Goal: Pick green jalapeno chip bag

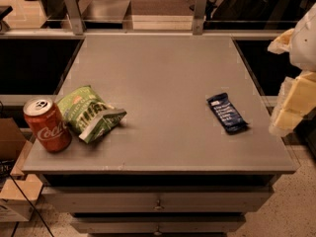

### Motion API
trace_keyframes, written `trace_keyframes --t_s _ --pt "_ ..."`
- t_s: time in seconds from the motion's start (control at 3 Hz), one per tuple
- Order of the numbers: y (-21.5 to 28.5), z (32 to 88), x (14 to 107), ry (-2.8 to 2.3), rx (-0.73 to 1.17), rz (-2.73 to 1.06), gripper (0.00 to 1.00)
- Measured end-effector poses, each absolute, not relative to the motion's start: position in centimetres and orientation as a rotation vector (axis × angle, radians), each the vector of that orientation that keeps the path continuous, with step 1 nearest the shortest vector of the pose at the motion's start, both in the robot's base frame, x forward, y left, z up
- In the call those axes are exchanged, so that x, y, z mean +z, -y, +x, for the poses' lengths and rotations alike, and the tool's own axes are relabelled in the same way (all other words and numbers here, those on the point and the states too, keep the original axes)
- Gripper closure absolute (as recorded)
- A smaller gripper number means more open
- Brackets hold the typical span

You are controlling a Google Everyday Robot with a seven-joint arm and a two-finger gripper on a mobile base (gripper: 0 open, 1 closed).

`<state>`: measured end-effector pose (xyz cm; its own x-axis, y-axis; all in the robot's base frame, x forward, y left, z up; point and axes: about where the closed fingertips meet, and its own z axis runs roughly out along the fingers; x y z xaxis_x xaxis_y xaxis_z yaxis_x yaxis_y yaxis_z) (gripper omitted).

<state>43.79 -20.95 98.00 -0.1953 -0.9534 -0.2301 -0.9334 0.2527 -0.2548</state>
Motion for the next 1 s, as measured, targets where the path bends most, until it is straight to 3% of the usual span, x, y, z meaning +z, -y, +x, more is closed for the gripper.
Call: trace_keyframes --t_s 0.33,1.0 --pt "17.8 43.9 98.3 -2.068 0.013 -1.768 0.0" --pt "6.0 44.9 97.5 -1.725 0.319 -1.87 0.0"
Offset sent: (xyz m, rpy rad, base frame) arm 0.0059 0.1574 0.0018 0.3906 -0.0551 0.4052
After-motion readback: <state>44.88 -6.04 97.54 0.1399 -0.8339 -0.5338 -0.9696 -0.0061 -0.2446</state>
